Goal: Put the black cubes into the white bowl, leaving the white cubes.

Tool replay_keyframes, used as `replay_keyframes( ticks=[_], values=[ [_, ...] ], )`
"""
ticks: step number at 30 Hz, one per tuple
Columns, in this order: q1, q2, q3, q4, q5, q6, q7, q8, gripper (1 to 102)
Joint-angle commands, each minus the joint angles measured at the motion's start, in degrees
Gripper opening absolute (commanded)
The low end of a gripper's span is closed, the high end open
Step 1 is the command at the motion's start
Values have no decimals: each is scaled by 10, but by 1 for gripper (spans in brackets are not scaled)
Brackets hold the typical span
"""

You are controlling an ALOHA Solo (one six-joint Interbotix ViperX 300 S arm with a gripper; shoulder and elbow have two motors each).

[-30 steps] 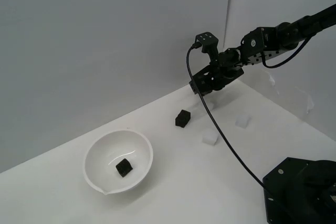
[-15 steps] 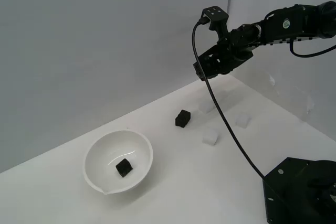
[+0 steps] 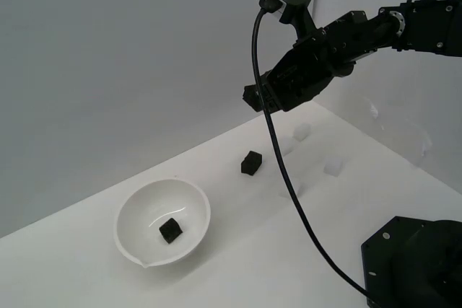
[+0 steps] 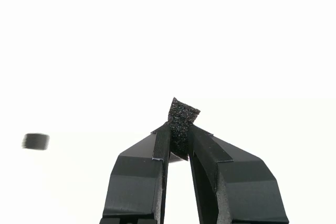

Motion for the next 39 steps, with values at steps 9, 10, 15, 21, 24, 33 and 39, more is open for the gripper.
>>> replay_keyframes(
  ticks=[9, 10, 15, 21, 24, 33, 39],
  values=[
    [-96, 68, 71, 1, -2, -23, 17, -8, 3],
    [-104, 70, 74, 1, -2, -24, 17, -9, 3],
    [-146, 76, 78, 0, -3, -31, 17, -17, 3],
    [-186, 71, 75, -2, -4, -43, 15, -18, 3],
    [-204, 67, 69, -4, -6, -49, 11, -18, 3],
    [-263, 10, 12, -6, -10, -61, -43, -18, 3],
    [-288, -42, -40, -14, -17, -62, -63, -18, 3]
  ],
)
